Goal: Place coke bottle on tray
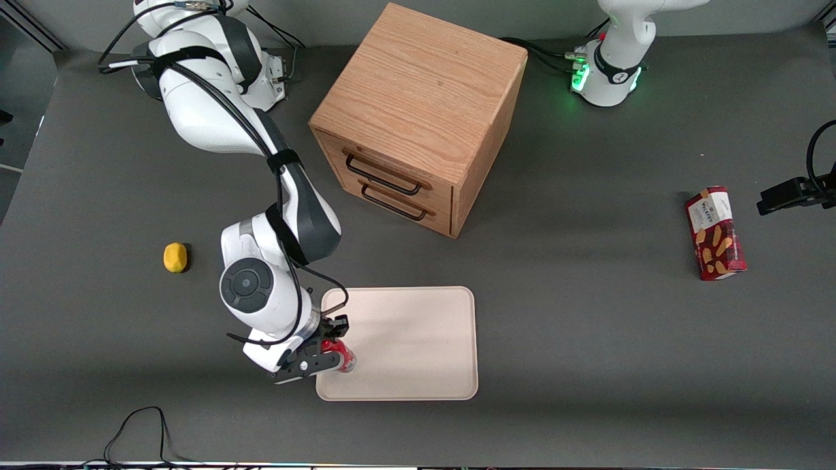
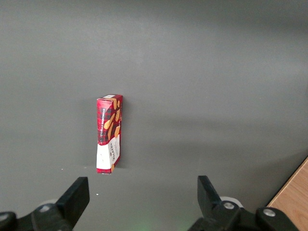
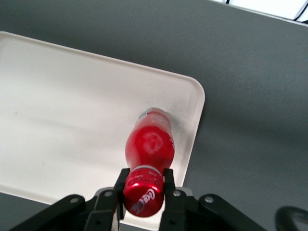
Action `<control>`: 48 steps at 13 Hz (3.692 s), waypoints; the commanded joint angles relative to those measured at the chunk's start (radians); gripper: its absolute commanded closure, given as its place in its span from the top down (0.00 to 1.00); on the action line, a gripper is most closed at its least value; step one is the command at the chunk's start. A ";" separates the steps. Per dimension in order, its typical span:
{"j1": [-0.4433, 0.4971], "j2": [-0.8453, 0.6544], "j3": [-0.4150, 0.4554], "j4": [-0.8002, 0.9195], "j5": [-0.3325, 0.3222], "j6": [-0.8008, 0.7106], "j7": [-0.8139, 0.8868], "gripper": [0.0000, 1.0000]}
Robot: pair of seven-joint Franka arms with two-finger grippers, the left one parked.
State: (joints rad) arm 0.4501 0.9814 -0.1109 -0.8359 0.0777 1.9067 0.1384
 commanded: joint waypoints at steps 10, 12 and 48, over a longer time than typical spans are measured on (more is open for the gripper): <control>-0.001 0.014 0.000 0.012 0.016 0.009 -0.008 1.00; -0.001 0.010 0.000 0.008 0.017 0.009 -0.002 1.00; -0.453 -0.991 0.043 -0.733 -0.090 -0.317 -0.226 1.00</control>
State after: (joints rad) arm 0.0095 0.0049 -0.0755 -1.5678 0.0027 1.6050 -0.0726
